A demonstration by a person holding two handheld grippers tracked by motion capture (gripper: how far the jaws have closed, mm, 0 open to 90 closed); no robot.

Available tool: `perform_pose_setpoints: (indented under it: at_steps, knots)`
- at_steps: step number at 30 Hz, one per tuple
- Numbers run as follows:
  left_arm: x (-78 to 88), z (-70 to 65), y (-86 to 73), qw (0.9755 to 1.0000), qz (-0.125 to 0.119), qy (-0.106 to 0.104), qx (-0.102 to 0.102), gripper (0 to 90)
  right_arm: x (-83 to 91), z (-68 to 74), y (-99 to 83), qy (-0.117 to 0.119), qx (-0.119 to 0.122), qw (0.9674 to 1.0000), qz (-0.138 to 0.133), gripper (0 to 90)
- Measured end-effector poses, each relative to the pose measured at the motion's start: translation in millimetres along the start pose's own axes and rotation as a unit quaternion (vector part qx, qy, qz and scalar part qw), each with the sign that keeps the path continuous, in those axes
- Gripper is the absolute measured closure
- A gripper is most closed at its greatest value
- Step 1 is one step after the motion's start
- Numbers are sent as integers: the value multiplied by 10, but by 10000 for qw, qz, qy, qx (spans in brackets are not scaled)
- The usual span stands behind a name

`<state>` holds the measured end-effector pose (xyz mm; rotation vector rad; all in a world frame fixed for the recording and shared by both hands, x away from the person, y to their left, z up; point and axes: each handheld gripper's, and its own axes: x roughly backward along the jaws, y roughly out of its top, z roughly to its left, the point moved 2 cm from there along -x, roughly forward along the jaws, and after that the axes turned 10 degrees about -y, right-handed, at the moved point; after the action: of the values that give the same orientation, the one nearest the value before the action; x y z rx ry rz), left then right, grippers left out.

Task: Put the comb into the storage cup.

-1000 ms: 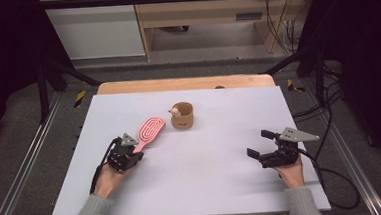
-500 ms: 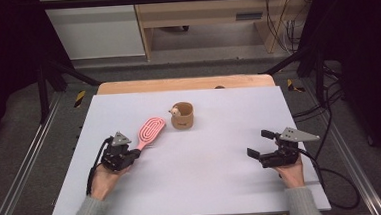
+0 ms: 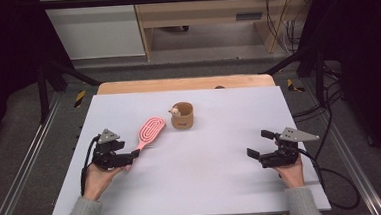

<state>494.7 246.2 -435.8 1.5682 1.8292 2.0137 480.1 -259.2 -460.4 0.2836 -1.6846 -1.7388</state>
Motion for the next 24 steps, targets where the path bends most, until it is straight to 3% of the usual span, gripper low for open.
perform_pose_setpoints:
  at_steps: [2, 3, 6, 14, 24]
  knots:
    - [8, 1, 6, 10000, 5, 47, 21, 211, 0, 0, 0, -2, 2, 10000, -2, 2]
    - [20, 2, 13, 10000, 12, 39, 41, 138, 0, 0, 0, -1, 3, 10000, -2, 1]
    - [32, 0, 20, 10000, 18, 59, 14, 61, 0, 0, 0, -1, 2, 10000, 0, 1]
    - [120, -34, 85, 9998, -137, 76, -103, 7, 4, -1, 2, -3, 0, 10000, -8, 2]
    - [139, -62, 154, 9996, -96, 82, -250, 0, 2, -1, 1, -9, 7, 10000, -3, 2]
